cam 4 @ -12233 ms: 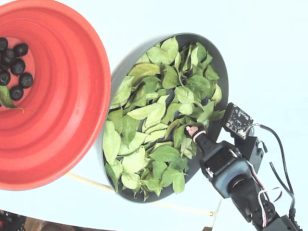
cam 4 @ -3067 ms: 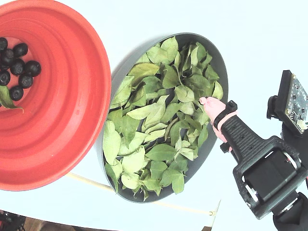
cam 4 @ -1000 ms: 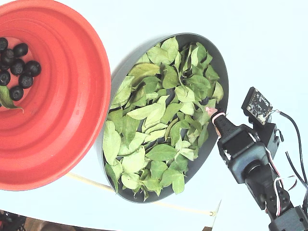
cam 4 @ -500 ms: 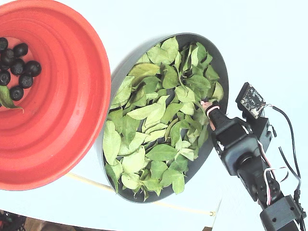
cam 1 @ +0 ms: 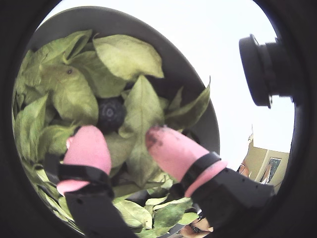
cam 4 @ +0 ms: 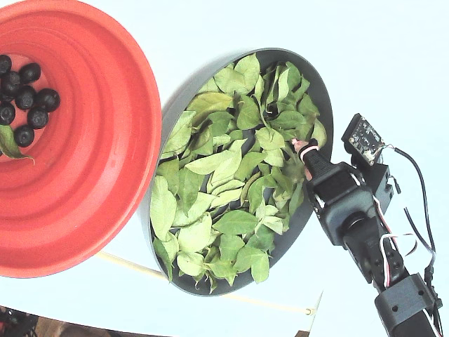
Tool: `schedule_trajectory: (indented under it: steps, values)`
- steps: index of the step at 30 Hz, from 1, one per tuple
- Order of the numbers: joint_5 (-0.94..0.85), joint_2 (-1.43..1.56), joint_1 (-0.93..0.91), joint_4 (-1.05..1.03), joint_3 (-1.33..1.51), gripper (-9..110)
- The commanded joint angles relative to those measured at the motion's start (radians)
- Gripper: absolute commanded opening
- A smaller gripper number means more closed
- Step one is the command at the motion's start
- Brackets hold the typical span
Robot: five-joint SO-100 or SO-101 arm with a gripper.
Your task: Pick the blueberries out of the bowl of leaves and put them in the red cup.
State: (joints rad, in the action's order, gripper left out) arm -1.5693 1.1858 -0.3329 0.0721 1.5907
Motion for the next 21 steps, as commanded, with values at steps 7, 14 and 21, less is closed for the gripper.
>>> schedule_trajectory:
  steps: [7,14,21]
  values:
    - [-0.002,-0.009,0.003,0.003,-0.11,17]
    - [-0.005,-0.037,0.002,0.003,-0.118,17]
    - [0.002,-0.072,0.0,0.003,-0.132,17]
